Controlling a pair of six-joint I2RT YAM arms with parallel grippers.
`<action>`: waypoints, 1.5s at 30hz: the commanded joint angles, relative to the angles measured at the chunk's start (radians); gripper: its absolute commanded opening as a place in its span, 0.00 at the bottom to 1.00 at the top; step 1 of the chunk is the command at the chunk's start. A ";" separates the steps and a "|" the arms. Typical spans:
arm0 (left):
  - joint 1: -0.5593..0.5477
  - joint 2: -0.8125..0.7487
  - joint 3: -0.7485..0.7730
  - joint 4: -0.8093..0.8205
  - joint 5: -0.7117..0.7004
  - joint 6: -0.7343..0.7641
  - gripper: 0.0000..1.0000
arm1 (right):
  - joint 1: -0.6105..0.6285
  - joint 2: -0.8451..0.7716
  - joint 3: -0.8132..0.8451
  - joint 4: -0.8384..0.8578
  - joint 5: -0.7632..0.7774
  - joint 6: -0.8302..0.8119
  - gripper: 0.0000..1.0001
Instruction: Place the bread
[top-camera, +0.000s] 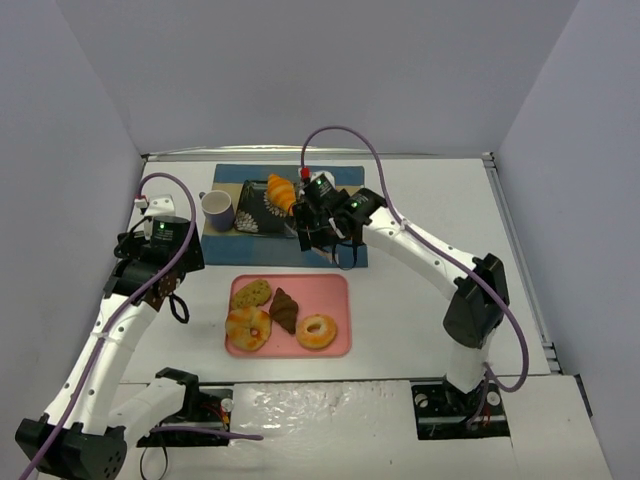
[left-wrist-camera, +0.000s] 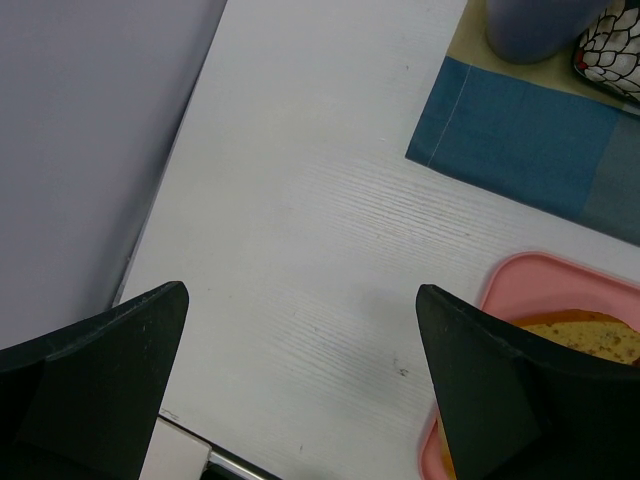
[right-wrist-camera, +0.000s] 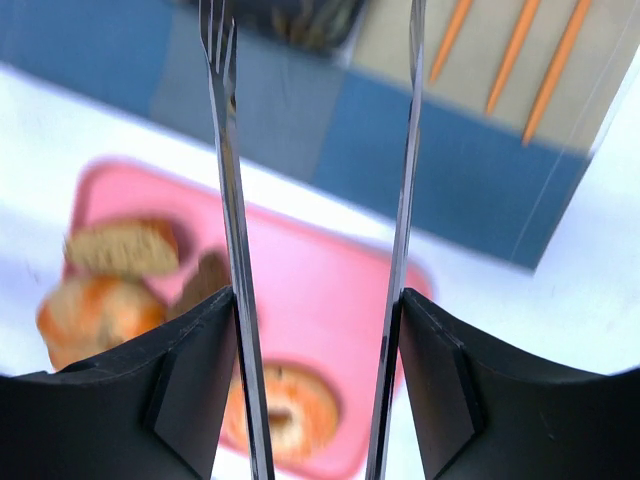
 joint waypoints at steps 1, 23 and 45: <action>0.005 -0.021 0.015 0.028 -0.018 -0.017 0.97 | 0.088 -0.127 -0.095 -0.067 -0.047 0.037 0.58; 0.005 -0.039 0.013 0.011 -0.009 -0.019 0.97 | 0.260 -0.320 -0.356 -0.098 -0.107 0.179 0.59; 0.005 -0.046 0.010 0.004 -0.014 -0.017 0.97 | 0.352 -0.240 -0.337 -0.096 -0.069 0.208 0.58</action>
